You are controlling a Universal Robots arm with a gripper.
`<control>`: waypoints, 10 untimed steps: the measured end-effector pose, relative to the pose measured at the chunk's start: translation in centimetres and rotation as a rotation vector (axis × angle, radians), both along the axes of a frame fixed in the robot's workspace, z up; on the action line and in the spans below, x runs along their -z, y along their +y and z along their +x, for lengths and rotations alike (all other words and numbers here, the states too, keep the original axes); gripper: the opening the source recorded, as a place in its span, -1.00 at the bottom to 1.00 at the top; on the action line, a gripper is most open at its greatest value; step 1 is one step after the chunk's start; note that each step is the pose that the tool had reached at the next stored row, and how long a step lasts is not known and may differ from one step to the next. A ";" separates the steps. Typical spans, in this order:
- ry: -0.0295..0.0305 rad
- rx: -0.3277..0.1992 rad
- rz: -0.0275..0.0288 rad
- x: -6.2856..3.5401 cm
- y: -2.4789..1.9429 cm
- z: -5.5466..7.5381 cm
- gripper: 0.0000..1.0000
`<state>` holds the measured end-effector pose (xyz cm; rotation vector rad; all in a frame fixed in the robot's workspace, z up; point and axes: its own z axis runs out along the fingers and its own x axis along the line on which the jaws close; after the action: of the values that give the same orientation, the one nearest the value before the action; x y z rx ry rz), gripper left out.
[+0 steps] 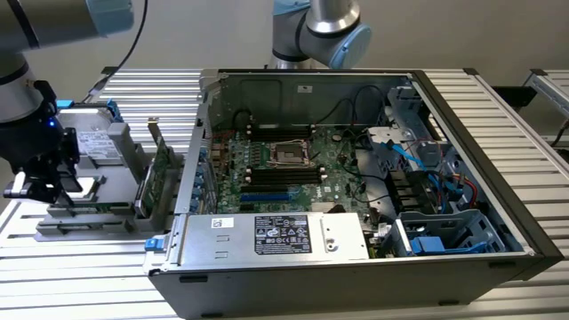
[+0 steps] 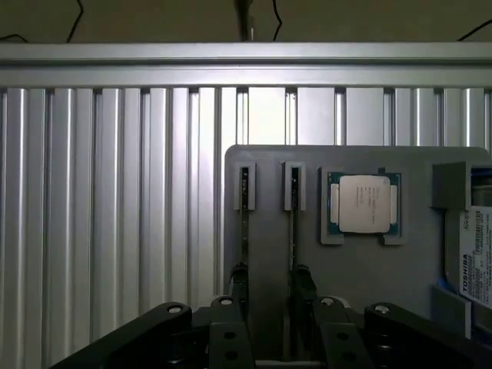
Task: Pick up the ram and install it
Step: 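Pick up the ram and move it above insertion slot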
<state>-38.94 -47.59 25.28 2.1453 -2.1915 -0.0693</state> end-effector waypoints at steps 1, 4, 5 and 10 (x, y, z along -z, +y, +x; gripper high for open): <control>-0.0004 0.004 0.0000 0.18 -0.03 0.0 -0.27; -0.0020 0.010 -0.0001 0.72 -0.21 0.0 -0.27; -0.0025 0.011 0.0000 0.90 -0.29 0.1 -0.27; -0.0046 0.015 0.0000 1.83 -0.77 0.3 -0.27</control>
<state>-38.67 -48.36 23.45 2.1315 -2.2101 -0.0653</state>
